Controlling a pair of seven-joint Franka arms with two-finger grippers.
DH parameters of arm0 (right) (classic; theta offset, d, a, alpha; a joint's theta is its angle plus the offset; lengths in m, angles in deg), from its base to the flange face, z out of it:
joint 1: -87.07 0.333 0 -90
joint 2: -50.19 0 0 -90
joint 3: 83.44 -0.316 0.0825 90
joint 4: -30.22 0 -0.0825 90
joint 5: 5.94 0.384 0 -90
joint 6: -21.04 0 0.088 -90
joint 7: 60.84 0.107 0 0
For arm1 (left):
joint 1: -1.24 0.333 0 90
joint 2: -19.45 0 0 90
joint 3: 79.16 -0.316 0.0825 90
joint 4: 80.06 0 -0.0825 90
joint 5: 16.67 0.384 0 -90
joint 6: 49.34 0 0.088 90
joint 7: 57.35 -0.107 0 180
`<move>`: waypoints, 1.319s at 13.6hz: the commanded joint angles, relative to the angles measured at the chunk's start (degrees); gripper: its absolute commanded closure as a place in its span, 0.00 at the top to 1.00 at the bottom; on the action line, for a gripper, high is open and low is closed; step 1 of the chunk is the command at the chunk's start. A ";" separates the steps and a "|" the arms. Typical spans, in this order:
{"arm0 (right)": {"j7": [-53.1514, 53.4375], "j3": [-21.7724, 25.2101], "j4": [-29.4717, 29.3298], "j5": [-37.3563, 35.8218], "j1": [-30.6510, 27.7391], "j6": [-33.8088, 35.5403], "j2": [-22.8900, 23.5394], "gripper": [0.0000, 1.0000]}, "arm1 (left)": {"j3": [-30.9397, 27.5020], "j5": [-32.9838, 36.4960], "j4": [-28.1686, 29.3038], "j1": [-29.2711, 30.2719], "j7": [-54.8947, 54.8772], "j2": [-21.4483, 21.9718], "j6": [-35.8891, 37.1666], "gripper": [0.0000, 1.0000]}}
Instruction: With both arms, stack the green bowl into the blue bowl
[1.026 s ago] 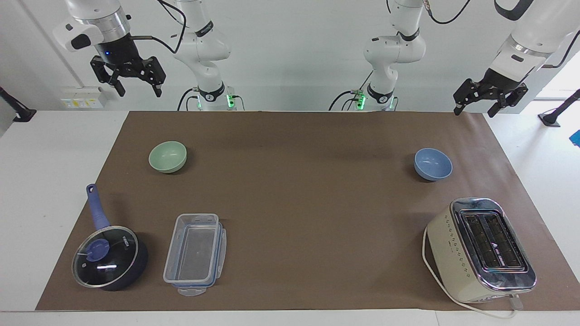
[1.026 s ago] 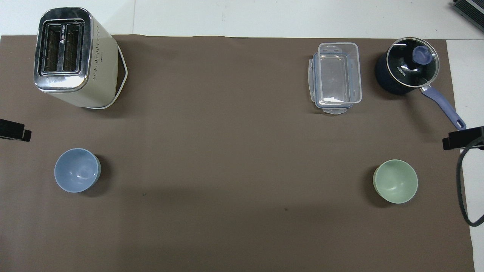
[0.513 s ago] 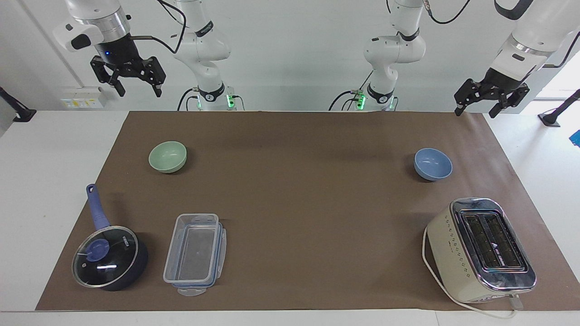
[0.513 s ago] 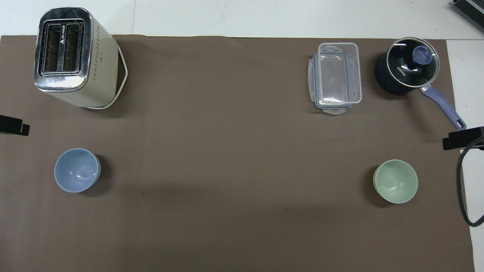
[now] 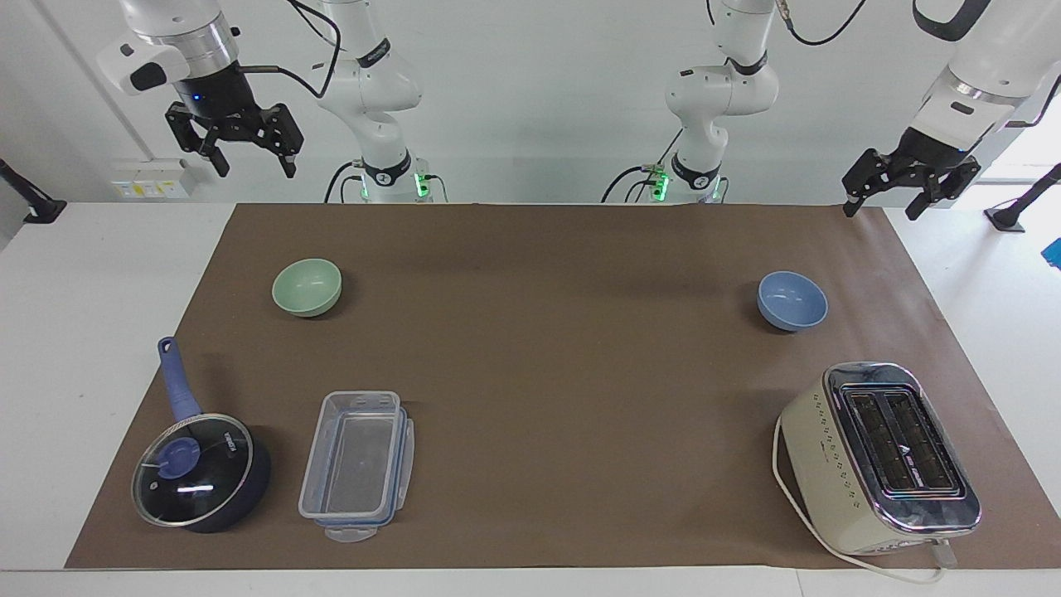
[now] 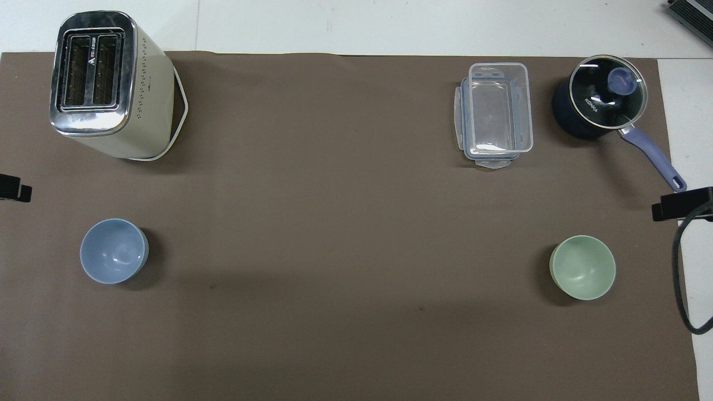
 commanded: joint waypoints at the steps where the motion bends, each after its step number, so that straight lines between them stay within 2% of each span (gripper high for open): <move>1: -0.90 -0.46 1.92 0.52 -0.61 -0.94 -1.57 1.00 | 0.33 -0.04 2.73 0.75 -0.80 1.90 -1.67 1.00; 3: -0.90 -0.46 1.92 0.52 -0.61 -0.94 -1.57 1.00 | 0.33 -0.04 4.13 0.58 -0.80 1.73 -2.37 1.00; 5: -0.90 -0.46 1.92 0.52 -0.61 -0.94 -1.57 1.00 | 0.33 -0.04 7.99 0.84 -0.80 2.25 -4.74 1.00; 9: -0.90 -0.46 1.92 0.52 -0.61 -0.94 -1.57 1.00 | 0.25 -1.79 15.81 0.93 -3.67 2.61 -12.99 1.00; 13: -0.90 -0.46 1.92 0.52 -0.61 -0.94 -1.57 1.00 | 0.25 -9.43 19.52 7.94 -13.87 1.65 -14.67 1.00; 16: -0.90 -0.46 1.92 0.52 -0.61 -0.94 -1.57 1.00 | 0.25 -12.96 24.43 10.85 -19.86 0.33 -20.12 1.00; 18: -0.90 -0.46 1.92 0.52 -0.61 -0.94 -1.57 1.00 | 0.25 -15.84 26.10 12.69 -22.31 -2.91 -21.09 1.00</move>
